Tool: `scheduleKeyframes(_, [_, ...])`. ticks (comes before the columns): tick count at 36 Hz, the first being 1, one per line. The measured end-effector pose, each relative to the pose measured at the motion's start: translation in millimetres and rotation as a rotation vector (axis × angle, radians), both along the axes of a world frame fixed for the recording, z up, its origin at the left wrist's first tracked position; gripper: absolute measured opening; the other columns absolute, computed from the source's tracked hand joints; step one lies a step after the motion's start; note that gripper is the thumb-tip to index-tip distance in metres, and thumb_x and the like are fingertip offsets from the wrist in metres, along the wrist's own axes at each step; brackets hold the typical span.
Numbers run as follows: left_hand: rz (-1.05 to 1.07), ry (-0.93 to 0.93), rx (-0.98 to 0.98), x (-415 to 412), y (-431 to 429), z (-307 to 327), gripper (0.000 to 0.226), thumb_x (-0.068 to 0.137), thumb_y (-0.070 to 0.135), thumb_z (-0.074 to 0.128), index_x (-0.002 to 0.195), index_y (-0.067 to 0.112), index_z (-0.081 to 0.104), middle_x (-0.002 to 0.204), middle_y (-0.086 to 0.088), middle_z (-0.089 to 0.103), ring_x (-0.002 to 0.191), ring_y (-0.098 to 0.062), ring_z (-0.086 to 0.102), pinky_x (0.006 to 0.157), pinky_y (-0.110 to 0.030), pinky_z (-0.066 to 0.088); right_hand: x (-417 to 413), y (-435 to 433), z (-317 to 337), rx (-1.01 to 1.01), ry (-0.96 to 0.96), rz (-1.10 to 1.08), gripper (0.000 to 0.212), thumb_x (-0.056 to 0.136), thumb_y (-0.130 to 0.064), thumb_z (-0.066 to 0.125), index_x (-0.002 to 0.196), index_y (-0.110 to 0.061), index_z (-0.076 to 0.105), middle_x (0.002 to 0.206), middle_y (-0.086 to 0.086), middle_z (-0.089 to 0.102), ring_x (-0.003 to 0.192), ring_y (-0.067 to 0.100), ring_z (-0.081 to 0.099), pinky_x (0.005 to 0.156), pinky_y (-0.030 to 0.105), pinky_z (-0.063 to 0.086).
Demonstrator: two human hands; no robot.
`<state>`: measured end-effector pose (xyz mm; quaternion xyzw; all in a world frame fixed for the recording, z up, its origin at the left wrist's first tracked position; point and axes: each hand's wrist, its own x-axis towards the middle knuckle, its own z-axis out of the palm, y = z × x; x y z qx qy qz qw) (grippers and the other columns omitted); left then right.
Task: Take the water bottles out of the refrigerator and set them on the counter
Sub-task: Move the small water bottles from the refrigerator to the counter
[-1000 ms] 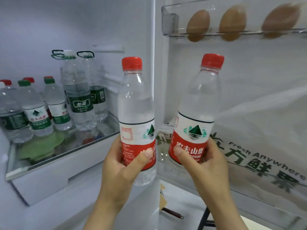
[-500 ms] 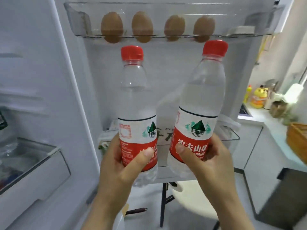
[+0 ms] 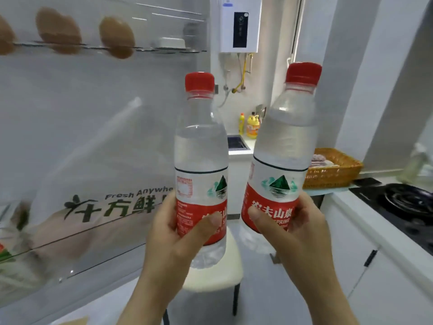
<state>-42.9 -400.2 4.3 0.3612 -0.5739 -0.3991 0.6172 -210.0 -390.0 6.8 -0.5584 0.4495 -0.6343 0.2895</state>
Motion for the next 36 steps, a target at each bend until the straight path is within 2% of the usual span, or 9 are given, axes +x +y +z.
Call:
scheduleKeyframes(7, [-0.134, -0.019, -0.003, -92.2, -23.0, 2.6, 0.041, 0.048, 0.044, 0.072, 0.089, 0.044, 0.069, 0.090, 0.004, 0.075, 0.081, -0.012, 0.072, 0.064, -0.015, 0.054, -87.4, 4.3, 1.9, -0.023, 0.023, -0.156, 0.052, 0.057, -0.030, 0.084, 0.104, -0.033, 0.062, 0.093, -0.027, 0.070, 0.086, -0.006, 0.068, 0.064, 0.005, 0.050])
scheduleKeyframes(12, [-0.237, -0.029, 0.014, -161.5, -30.7, -2.8, 0.063, 0.045, 0.046, 0.072, 0.105, 0.026, 0.065, 0.090, 0.003, 0.075, 0.085, -0.015, 0.072, 0.065, -0.016, 0.055, -151.9, 15.2, 0.1, -0.003, 0.015, -0.280, 0.063, 0.055, -0.038, 0.088, 0.111, -0.028, 0.063, 0.097, -0.025, 0.070, 0.085, -0.006, 0.067, 0.060, 0.006, 0.050])
scheduleKeyframes(14, [-0.270, -0.038, 0.015, -187.0, -31.4, -5.1, 0.064, 0.045, 0.049, 0.071, 0.105, 0.029, 0.064, 0.090, 0.005, 0.075, 0.087, -0.014, 0.072, 0.066, -0.016, 0.055, -176.2, 21.5, -1.1, 0.003, 0.002, -0.310, 0.057, 0.057, -0.037, 0.082, 0.110, -0.029, 0.064, 0.097, -0.024, 0.071, 0.086, -0.005, 0.068, 0.063, 0.006, 0.050])
scheduleKeyframes(21, [-0.459, -0.009, 0.046, -274.5, -31.5, -11.1, 0.058, 0.043, 0.049, 0.071, 0.099, 0.037, 0.062, 0.089, 0.015, 0.074, 0.084, -0.003, 0.070, 0.061, -0.009, 0.051, -250.6, 44.5, -7.4, 0.030, 0.003, -0.465, 0.045, 0.065, -0.021, 0.084, 0.102, -0.035, 0.063, 0.095, -0.025, 0.071, 0.086, -0.005, 0.068, 0.065, 0.006, 0.051])
scheduleKeyframes(25, [-0.573, -0.006, 0.032, -317.5, -37.0, -10.9, 0.058, 0.044, 0.047, 0.072, 0.100, 0.038, 0.063, 0.091, 0.014, 0.074, 0.086, -0.004, 0.070, 0.062, -0.010, 0.052, -283.0, 54.2, -9.0, 0.030, -0.028, -0.571, 0.055, 0.056, -0.034, 0.083, 0.107, -0.034, 0.064, 0.097, -0.022, 0.072, 0.088, -0.002, 0.068, 0.065, 0.007, 0.051])
scheduleKeyframes(27, [-0.641, 0.012, 0.026, -338.7, -41.5, -10.3, 0.055, 0.046, 0.044, 0.074, 0.100, 0.037, 0.065, 0.092, 0.011, 0.074, 0.085, -0.006, 0.071, 0.063, -0.011, 0.052, -298.5, 55.7, -10.1, 0.025, -0.019, -0.629, 0.055, 0.057, -0.033, 0.090, 0.106, -0.035, 0.064, 0.096, -0.021, 0.072, 0.087, -0.002, 0.068, 0.065, 0.007, 0.051])
scheduleKeyframes(30, [-0.732, 0.028, 0.010, -369.7, -49.9, -9.6, 0.047, 0.047, 0.041, 0.075, 0.095, 0.040, 0.069, 0.094, 0.007, 0.075, 0.086, -0.009, 0.071, 0.065, -0.013, 0.054, -320.4, 56.5, -11.1, 0.019, -0.017, -0.717, 0.052, 0.058, -0.032, 0.086, 0.105, -0.035, 0.064, 0.096, -0.021, 0.072, 0.088, -0.001, 0.069, 0.066, 0.008, 0.051])
scheduleKeyframes(34, [-0.832, 0.002, -0.041, -407.9, -65.0, -7.2, 0.042, 0.049, 0.043, 0.074, 0.090, 0.054, 0.067, 0.094, 0.013, 0.074, 0.086, -0.005, 0.070, 0.065, -0.012, 0.053, -344.6, 54.6, -11.2, 0.002, -0.038, -0.815, 0.048, 0.060, -0.029, 0.083, 0.103, -0.034, 0.064, 0.094, -0.021, 0.073, 0.087, -0.001, 0.069, 0.066, 0.009, 0.052])
scheduleKeyframes(36, [-0.902, -0.007, -0.064, -425.9, -73.6, -5.1, 0.042, 0.051, 0.042, 0.074, 0.092, 0.053, 0.067, 0.095, 0.011, 0.074, 0.087, -0.006, 0.070, 0.067, -0.013, 0.053, -354.4, 52.4, -10.6, 0.008, -0.043, -0.871, 0.050, 0.059, -0.030, 0.085, 0.103, -0.034, 0.063, 0.094, -0.021, 0.072, 0.086, -0.001, 0.069, 0.066, 0.010, 0.053])
